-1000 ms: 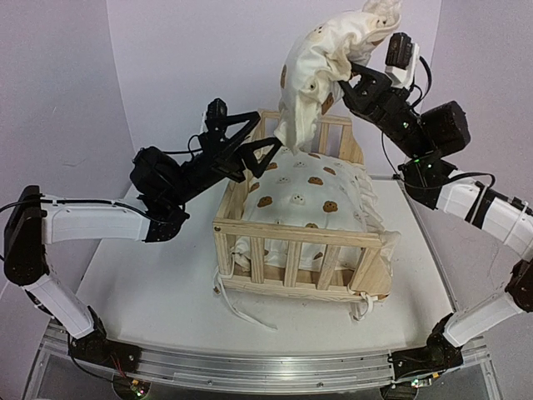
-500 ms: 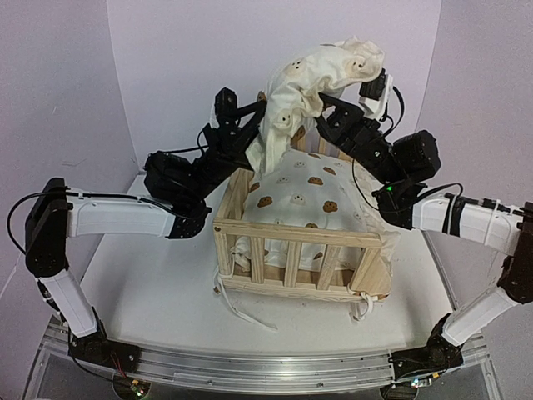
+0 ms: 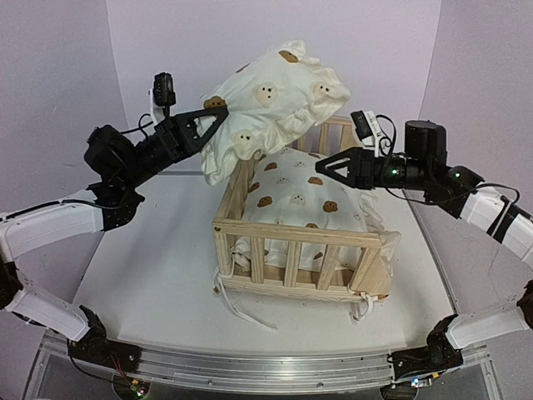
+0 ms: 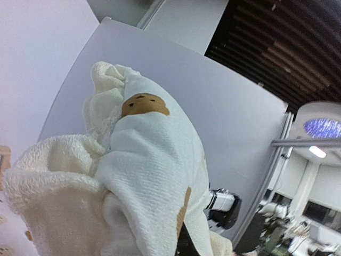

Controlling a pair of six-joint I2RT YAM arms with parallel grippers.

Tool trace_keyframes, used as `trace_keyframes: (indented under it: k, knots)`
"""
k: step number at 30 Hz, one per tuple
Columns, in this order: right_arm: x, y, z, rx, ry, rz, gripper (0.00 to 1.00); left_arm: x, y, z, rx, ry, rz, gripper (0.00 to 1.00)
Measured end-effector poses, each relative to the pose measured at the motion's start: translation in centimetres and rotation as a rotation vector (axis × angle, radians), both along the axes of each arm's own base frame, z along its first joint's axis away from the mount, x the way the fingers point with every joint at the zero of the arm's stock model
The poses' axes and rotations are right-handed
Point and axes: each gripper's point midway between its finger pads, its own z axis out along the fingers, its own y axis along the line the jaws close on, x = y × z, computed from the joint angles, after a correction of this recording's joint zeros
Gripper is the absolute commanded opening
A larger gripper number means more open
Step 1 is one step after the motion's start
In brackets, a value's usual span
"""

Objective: Set up the pet bed

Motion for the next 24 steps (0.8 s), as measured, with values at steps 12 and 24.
trace_keyframes:
  k: [12,24]
  knots:
    - [0.2,-3.6,4.7,-0.006,0.072,-0.01,0.98,0.3,-0.5,-4.6,0.301,-0.147,0.183,0.0]
    - [1.7,0.2,3.3,0.064,0.245,0.123,0.9,0.2,-1.5,-7.7,0.415,-0.136,0.14,0.0]
